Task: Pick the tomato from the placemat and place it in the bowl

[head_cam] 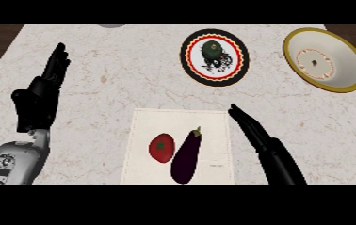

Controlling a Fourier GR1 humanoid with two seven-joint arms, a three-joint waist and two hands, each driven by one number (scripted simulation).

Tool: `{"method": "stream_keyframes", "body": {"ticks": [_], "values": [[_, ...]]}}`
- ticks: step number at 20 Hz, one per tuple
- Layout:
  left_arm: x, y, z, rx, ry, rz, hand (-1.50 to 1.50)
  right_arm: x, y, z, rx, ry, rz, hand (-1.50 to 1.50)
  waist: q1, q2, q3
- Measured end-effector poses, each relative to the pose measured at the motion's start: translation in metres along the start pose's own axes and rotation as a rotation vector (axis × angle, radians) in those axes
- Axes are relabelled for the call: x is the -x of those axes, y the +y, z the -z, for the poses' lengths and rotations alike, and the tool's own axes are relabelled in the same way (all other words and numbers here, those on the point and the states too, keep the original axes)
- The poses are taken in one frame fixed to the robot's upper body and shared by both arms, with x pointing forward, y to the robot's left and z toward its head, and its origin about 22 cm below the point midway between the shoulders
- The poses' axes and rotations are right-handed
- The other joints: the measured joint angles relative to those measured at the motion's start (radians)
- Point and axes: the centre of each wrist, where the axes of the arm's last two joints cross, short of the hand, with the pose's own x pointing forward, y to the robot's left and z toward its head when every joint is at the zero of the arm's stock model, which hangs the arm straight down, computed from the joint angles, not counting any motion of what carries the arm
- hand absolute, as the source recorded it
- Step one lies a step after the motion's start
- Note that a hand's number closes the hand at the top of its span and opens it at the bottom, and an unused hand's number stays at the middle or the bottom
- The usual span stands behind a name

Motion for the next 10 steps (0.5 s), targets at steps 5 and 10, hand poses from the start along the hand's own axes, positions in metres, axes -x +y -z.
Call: {"method": "stream_keyframes", "body": {"ticks": [5,10], "values": [[0.001,-0.008,0.002,0.002,-0.001,-0.003,0.00,-0.042,0.013,0.037,-0.133,0.063,-0.081,-1.50,0.006,0.002,0.001],[-0.001,-0.008,-0.003,0.001,0.001,-0.007,0.00,-0.071,0.037,0.058,-0.259,0.104,-0.124,-1.50,0.003,0.001,0.003]]}}
